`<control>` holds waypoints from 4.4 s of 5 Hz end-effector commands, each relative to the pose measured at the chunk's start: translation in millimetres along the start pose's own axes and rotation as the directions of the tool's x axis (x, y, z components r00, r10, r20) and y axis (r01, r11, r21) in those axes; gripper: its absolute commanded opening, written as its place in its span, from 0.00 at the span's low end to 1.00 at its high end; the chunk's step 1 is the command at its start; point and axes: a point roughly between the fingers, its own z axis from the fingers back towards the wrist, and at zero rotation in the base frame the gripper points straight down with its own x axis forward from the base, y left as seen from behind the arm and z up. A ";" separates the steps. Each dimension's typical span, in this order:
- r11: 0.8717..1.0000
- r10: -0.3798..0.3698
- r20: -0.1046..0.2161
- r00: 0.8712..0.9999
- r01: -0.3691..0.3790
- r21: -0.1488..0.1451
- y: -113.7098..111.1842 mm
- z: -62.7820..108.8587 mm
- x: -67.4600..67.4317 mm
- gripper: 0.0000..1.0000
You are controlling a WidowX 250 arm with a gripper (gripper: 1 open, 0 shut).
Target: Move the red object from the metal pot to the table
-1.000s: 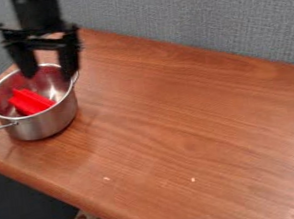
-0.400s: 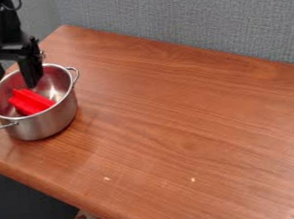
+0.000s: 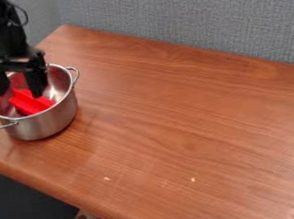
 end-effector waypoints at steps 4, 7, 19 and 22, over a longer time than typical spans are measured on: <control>0.999 0.017 0.039 0.999 -0.019 0.031 2.0 -6.3 14.2 1.00; 0.999 0.021 0.048 0.999 -0.023 0.037 1.5 -3.7 20.3 1.00; 0.995 0.051 0.034 0.998 -0.054 0.084 7.1 -20.7 28.9 0.00; 0.995 0.077 0.054 0.996 -0.080 0.057 -2.3 12.0 27.1 0.00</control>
